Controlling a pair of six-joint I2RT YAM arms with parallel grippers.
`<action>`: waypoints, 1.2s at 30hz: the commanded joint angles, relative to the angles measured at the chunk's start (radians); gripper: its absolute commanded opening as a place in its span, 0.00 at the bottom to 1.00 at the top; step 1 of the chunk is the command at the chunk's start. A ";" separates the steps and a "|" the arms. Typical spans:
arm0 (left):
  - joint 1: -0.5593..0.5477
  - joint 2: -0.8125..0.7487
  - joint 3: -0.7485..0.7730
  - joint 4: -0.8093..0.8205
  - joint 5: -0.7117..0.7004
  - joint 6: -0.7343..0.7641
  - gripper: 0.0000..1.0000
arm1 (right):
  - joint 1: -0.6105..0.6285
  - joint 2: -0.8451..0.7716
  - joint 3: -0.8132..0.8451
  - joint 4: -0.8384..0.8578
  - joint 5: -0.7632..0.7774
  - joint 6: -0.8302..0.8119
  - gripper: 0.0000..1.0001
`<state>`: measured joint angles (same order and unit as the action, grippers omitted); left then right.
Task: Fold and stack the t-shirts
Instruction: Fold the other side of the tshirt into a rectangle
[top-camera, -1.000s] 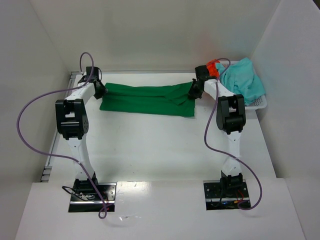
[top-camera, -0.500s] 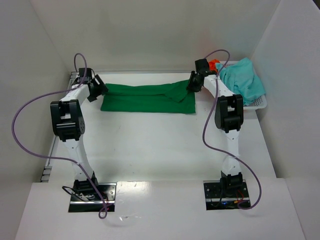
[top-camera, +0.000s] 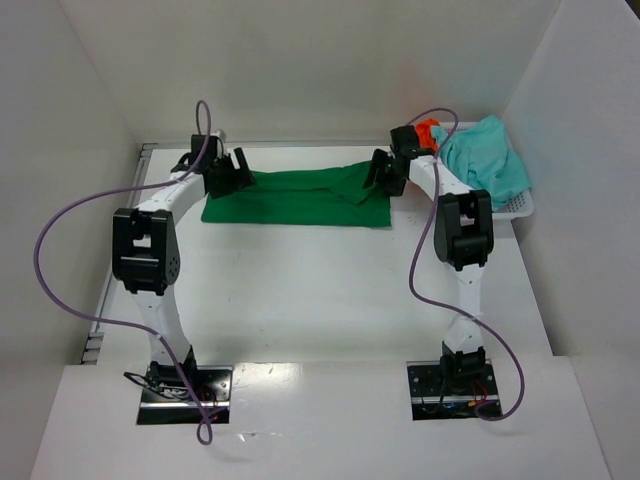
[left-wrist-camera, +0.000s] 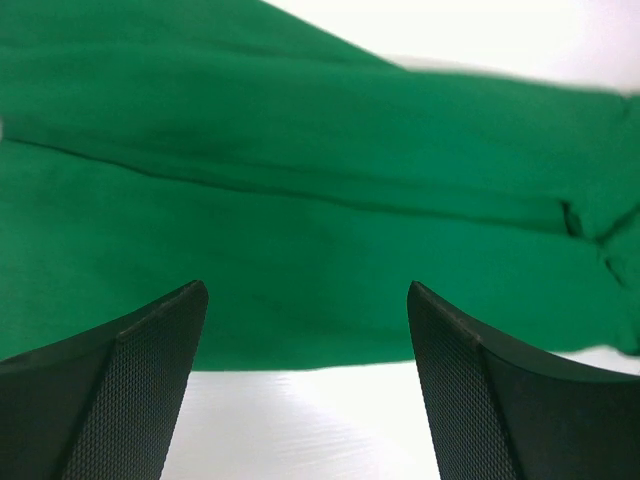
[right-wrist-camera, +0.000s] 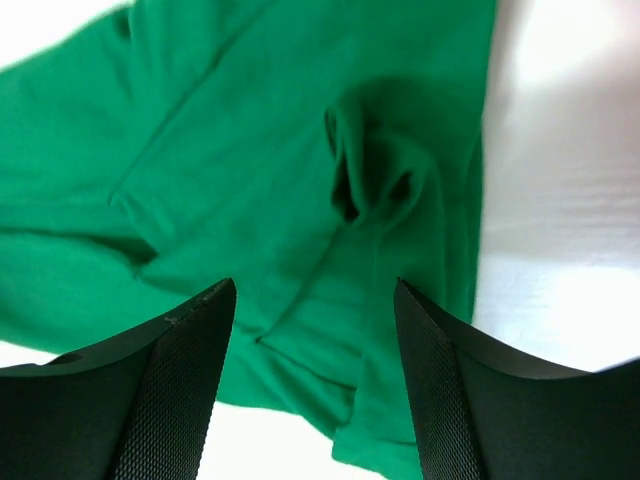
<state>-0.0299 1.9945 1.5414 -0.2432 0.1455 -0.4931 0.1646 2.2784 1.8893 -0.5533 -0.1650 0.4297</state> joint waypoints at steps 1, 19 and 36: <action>-0.030 -0.010 -0.009 0.018 0.034 0.050 0.89 | 0.035 -0.085 -0.047 0.061 -0.025 0.024 0.70; -0.064 0.099 -0.021 0.018 0.055 0.068 0.89 | 0.053 -0.002 -0.038 0.113 -0.073 0.102 0.45; -0.113 0.182 -0.030 -0.021 -0.044 0.036 0.89 | 0.053 0.209 0.309 0.099 -0.133 0.162 0.30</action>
<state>-0.1368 2.1231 1.5230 -0.2146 0.1177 -0.4492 0.2096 2.4512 2.0823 -0.4625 -0.2741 0.5667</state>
